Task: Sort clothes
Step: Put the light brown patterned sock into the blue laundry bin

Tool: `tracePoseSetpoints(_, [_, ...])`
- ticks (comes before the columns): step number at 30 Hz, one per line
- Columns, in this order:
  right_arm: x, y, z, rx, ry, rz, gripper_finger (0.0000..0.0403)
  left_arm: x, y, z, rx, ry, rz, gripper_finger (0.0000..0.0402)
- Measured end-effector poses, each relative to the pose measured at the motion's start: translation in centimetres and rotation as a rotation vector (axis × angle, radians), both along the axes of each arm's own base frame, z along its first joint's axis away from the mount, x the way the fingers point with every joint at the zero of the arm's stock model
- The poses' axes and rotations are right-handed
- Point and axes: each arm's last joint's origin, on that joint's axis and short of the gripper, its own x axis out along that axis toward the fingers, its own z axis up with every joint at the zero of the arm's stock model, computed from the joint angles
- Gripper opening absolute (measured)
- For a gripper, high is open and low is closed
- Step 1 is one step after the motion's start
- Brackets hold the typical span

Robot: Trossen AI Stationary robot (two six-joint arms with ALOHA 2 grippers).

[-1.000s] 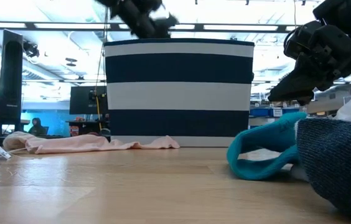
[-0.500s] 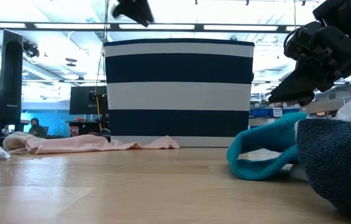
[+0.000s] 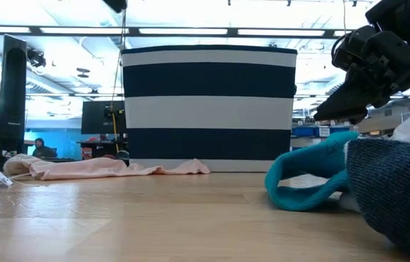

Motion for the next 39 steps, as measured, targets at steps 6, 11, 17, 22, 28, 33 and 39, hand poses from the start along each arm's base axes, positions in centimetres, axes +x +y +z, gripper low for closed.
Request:
tracePoseSetpoints(6, [0.0,0.0,0.0,0.0,-0.001,0.0,0.0118,-0.2,-1.5,-6.7,-0.028,0.104,0.084,0.0142])
tracePoseSetpoints(11, [0.0,0.0,0.1,0.005,-0.006,0.002,0.0118,-1.0,-1.8,-13.1,-0.154,0.098,0.093,0.0137])
tracePoseSetpoints(17, [0.0,0.0,0.1,0.006,-0.007,0.003,0.0118,-2.7,-1.0,-19.0,-0.271,0.041,0.1,0.0118])
tracePoseSetpoints(22, [0.0,0.0,0.1,0.007,-0.009,0.004,0.0118,-4.2,0.3,-22.6,-0.304,0.047,0.156,0.0109])
tracePoseSetpoints(28, [0.1,0.0,0.1,-0.002,-0.013,0.008,0.0118,-4.8,1.4,-25.8,-0.387,0.026,0.167,0.0109])
tracePoseSetpoints(33, [0.1,-0.1,0.1,-0.025,-0.014,-0.01,0.0118,-5.6,2.0,-27.9,-0.426,0.003,0.198,0.0102])
tracePoseSetpoints(39, [0.1,-0.1,0.1,-0.036,-0.014,-0.014,0.0118,-5.7,2.1,-28.2,-0.466,0.008,0.198,0.0013])
